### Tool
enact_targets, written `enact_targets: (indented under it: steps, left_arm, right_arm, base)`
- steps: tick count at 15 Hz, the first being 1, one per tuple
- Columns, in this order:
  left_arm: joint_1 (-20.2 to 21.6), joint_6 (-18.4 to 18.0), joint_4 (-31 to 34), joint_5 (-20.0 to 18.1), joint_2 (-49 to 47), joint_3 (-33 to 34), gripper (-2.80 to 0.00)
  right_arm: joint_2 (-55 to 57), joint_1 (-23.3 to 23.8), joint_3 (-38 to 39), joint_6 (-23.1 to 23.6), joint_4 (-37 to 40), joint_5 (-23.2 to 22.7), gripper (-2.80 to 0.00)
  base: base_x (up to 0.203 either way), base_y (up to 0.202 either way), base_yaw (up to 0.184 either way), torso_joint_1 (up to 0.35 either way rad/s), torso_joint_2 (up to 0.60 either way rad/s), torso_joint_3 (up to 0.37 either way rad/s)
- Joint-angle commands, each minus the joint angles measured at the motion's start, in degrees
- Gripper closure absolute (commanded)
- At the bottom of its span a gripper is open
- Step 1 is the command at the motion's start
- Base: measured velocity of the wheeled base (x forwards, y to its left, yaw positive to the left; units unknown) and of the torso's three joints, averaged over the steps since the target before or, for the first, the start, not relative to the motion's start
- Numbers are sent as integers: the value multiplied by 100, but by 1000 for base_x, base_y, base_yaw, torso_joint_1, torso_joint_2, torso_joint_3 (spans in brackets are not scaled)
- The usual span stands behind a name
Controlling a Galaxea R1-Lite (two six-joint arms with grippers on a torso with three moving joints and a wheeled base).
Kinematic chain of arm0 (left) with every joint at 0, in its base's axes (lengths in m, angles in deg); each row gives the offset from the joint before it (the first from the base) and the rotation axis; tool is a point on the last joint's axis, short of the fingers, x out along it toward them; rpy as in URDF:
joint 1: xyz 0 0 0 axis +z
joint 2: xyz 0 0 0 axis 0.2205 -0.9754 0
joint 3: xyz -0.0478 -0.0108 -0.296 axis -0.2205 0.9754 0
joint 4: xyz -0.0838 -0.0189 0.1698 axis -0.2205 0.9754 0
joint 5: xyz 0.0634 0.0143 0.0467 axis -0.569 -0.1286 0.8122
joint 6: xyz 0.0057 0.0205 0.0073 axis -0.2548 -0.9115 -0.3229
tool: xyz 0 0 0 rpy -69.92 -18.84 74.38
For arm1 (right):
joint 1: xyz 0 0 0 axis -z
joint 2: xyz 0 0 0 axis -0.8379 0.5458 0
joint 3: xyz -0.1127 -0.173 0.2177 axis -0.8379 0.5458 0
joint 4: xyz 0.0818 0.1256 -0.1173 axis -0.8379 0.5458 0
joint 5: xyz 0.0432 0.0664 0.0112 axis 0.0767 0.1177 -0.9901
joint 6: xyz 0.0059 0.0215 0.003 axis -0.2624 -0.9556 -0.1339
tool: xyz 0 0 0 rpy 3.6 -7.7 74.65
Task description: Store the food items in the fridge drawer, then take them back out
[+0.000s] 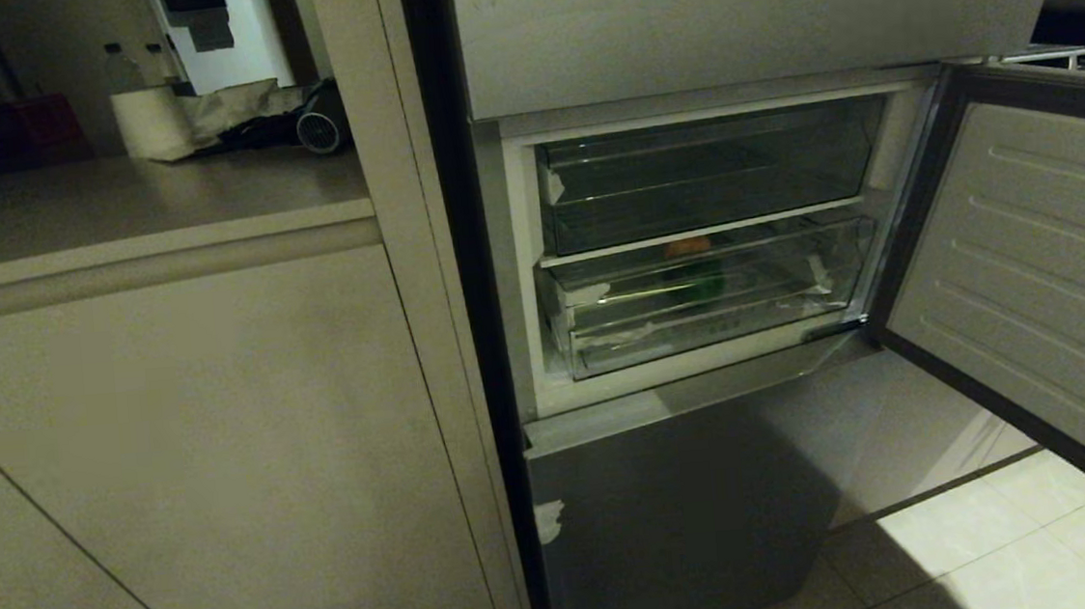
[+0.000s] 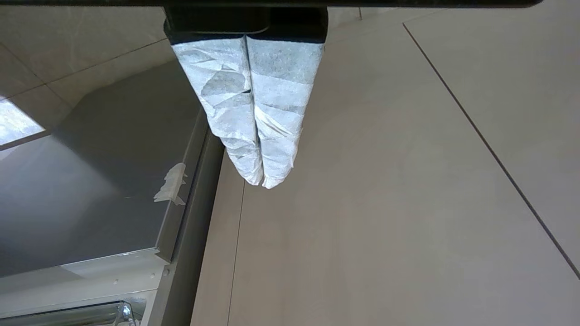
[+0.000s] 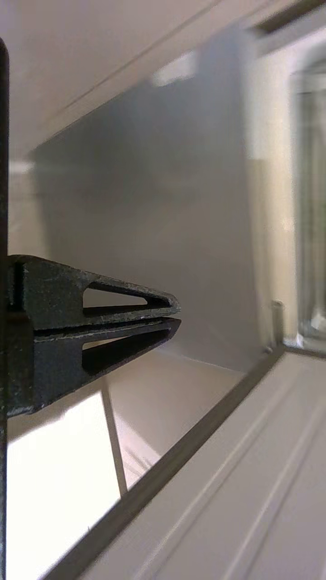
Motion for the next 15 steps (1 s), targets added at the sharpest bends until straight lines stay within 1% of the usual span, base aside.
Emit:
enact_targets:
  steps: [1,9,15]
  left_arm:
    - [5,-2,-5,1,2,-6,0]
    - [-4,-2,-5,1,2,-6,0]
    - [0,-2,-5,1,2,2,0]
  right_arm:
    - [-342,-45,176,-182,9,63,0]
    - [-342,-45,176,-169,9,63,0]
    - [-342,-45,176,-184,9,63,0]
  base:
    - [0,0,0,0,0,0]
    - [1,1,-7,0,0,0]
    - [1,6,-166,2,1,2]
